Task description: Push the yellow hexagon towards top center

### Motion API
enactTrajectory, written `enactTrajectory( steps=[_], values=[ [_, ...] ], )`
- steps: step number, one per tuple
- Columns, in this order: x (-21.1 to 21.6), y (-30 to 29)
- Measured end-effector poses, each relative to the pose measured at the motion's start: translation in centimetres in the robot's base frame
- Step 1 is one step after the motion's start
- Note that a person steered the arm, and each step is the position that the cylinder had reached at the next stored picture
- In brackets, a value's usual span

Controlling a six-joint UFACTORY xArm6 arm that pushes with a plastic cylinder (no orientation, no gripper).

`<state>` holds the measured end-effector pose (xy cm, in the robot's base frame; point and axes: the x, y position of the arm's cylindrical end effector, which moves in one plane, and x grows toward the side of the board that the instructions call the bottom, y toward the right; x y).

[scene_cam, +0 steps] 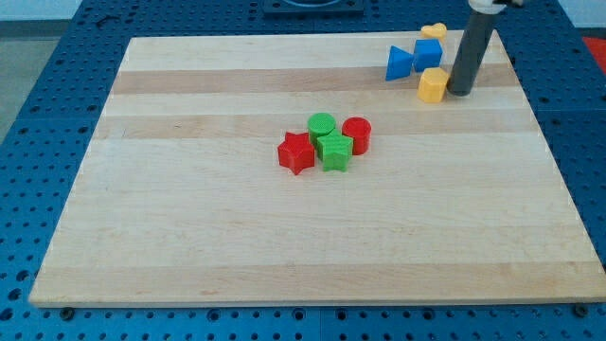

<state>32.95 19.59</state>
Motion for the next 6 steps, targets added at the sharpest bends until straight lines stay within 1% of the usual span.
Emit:
enactTrajectory(
  steps=[3,6],
  values=[
    [-1.1,-5.3],
    [-1.4,-14.4]
  ],
)
